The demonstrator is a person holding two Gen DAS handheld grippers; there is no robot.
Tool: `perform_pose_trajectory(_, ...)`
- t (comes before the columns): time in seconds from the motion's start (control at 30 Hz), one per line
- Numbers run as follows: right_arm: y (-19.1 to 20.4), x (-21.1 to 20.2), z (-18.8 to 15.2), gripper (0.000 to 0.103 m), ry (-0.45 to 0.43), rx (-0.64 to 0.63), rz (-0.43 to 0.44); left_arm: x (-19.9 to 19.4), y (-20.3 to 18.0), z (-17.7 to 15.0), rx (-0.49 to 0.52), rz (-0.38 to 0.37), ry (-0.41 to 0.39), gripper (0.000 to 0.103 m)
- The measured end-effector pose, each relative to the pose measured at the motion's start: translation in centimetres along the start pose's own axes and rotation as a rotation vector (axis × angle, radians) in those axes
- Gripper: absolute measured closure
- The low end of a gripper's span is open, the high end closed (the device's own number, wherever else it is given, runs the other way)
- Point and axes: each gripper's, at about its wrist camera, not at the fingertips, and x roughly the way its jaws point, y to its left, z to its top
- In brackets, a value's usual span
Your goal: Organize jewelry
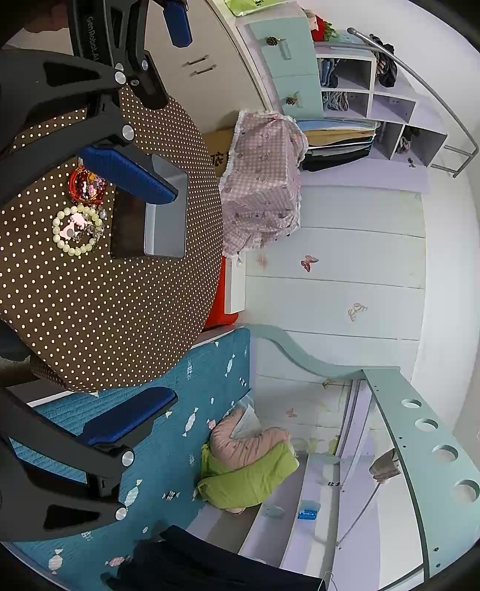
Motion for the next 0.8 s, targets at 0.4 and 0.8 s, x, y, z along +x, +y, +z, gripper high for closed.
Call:
perform_pose_trajectory(0.4, -0.2, 1.7, -0.5, 0.007, 0.075, 0.003, 0.022, 2.4, 0.1, -0.3, -0.006, -0.019, 0.091, 0.005)
perform_pose_trajectory(0.8, 0.1, 5.2, -2.5, 0.007, 0.228, 0.015, 0.063, 7.1, 0.9, -2.0, -0.022, -0.016, 0.254, 0.005)
